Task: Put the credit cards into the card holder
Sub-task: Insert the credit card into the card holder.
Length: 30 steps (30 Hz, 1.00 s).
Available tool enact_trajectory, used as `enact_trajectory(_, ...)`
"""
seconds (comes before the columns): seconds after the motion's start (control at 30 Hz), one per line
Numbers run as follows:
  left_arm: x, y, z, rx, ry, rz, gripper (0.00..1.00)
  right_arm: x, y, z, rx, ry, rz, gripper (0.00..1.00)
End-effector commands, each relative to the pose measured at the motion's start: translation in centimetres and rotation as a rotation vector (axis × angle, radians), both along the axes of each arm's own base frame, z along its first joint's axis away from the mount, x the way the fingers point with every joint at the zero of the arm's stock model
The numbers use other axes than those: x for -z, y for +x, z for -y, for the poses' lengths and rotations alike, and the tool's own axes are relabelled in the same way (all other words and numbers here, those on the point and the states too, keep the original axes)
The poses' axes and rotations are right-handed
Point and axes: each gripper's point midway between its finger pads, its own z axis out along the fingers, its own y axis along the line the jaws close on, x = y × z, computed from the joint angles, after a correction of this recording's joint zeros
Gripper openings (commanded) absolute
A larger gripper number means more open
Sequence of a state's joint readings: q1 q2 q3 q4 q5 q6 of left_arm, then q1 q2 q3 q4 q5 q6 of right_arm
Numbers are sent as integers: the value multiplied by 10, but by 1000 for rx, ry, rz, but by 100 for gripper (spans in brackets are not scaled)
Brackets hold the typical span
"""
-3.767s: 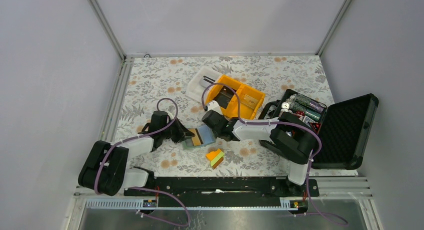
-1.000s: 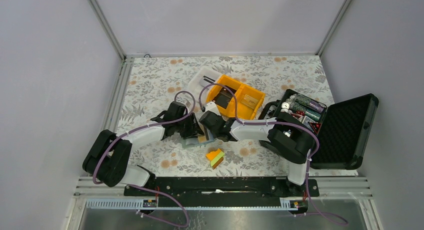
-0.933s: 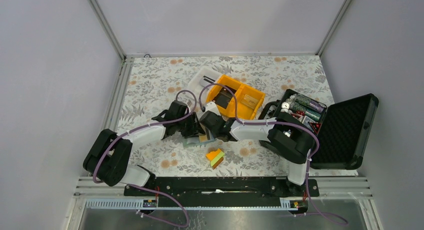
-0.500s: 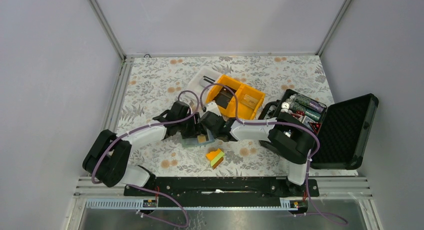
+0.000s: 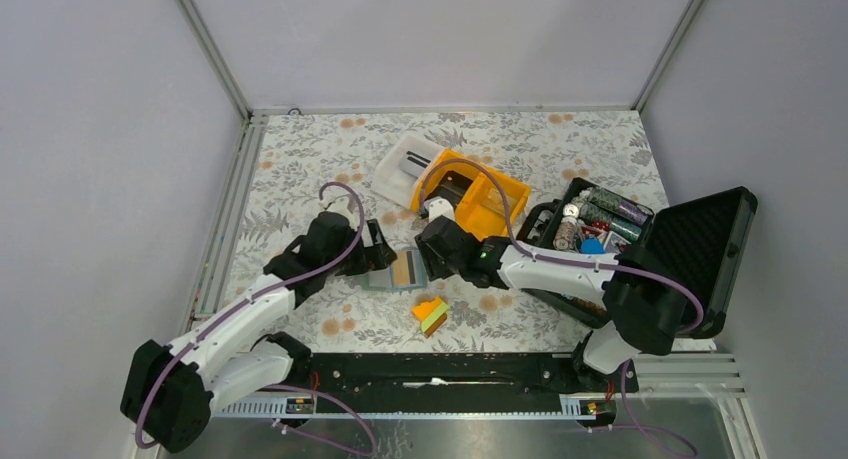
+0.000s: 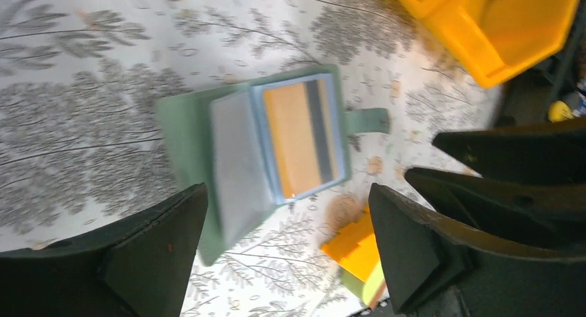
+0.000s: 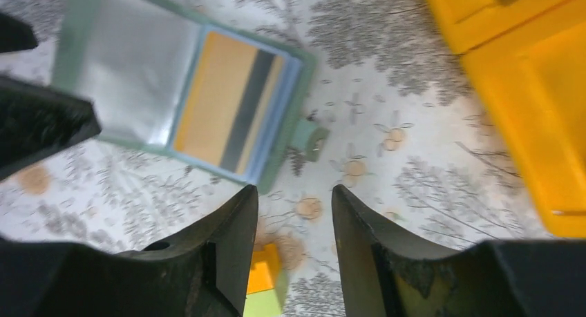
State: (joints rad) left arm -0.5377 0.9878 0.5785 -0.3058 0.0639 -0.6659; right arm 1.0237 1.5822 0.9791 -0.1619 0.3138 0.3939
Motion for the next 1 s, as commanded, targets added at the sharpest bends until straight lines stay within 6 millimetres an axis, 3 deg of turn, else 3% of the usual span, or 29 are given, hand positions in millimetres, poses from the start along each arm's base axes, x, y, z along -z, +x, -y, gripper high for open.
enact_trajectory(0.0,14,-1,-37,-121,122,8,91,-4,-26,-38,-115,218,-127,49)
enact_trajectory(0.13,22,-7,-48,-149,151,3,95,-5,-35,-60,-153,320,-189,49)
enact_trajectory(0.3,37,-11,-43,-139,93,-41,95,8,-34,-70,-141,339,-221,46)
enact_trajectory(0.43,45,-9,-46,-160,89,-41,79,25,-27,-67,-100,292,-216,38)
enact_trajectory(0.6,46,-8,-43,-162,41,-8,60,30,-21,-56,-52,260,-186,37)
enact_trajectory(0.97,52,1,-39,-159,32,-14,49,34,-11,-53,-12,236,-168,36)
